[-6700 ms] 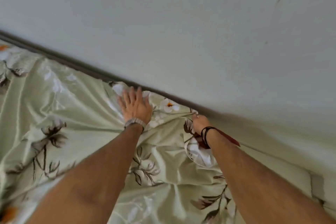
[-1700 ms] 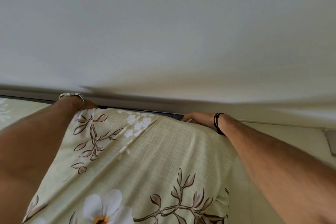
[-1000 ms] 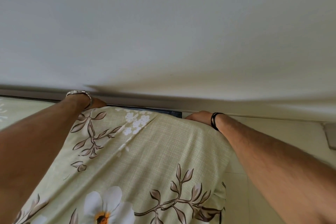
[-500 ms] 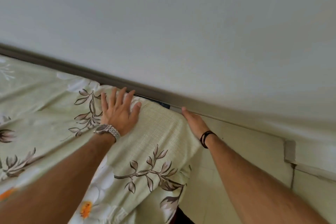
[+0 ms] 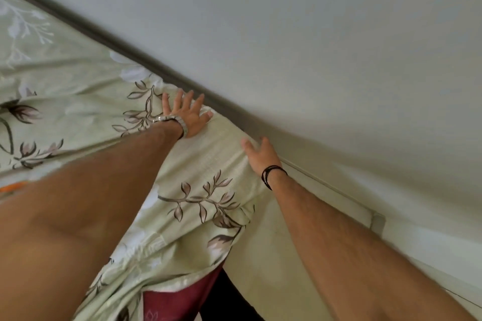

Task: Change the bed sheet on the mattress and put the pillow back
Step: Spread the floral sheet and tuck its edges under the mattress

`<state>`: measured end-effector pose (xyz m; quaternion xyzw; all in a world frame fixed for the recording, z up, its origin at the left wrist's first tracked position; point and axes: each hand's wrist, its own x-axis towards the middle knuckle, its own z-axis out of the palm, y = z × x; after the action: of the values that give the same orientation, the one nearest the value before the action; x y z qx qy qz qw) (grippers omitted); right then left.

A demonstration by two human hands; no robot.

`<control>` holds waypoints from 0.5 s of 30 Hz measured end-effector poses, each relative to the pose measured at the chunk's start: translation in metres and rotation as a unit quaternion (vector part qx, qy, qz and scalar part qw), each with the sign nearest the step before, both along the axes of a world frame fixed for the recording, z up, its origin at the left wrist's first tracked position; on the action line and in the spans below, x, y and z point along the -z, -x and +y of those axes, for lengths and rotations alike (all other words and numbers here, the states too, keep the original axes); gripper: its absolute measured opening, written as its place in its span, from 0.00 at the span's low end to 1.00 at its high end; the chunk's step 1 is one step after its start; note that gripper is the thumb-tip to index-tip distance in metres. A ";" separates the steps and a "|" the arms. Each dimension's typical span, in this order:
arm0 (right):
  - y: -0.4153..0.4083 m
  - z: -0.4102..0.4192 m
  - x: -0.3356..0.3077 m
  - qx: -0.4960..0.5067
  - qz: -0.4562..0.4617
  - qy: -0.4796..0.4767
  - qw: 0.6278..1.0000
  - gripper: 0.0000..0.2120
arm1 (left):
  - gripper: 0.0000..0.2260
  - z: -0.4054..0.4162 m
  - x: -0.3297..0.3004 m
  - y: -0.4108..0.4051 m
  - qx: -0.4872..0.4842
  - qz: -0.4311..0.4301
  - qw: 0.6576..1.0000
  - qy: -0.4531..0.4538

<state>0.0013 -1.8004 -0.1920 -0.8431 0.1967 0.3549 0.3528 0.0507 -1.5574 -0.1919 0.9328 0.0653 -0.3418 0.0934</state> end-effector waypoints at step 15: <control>0.206 -0.014 0.014 0.133 0.190 -0.175 0.957 0.27 | 0.30 -0.084 -0.055 0.386 -0.177 -0.213 0.961 0.018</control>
<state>-0.2050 -1.8141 -0.2059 -0.6515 0.3053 0.4871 0.4951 -0.3350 -1.6410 -0.1369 0.9556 0.2020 -0.1144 0.1814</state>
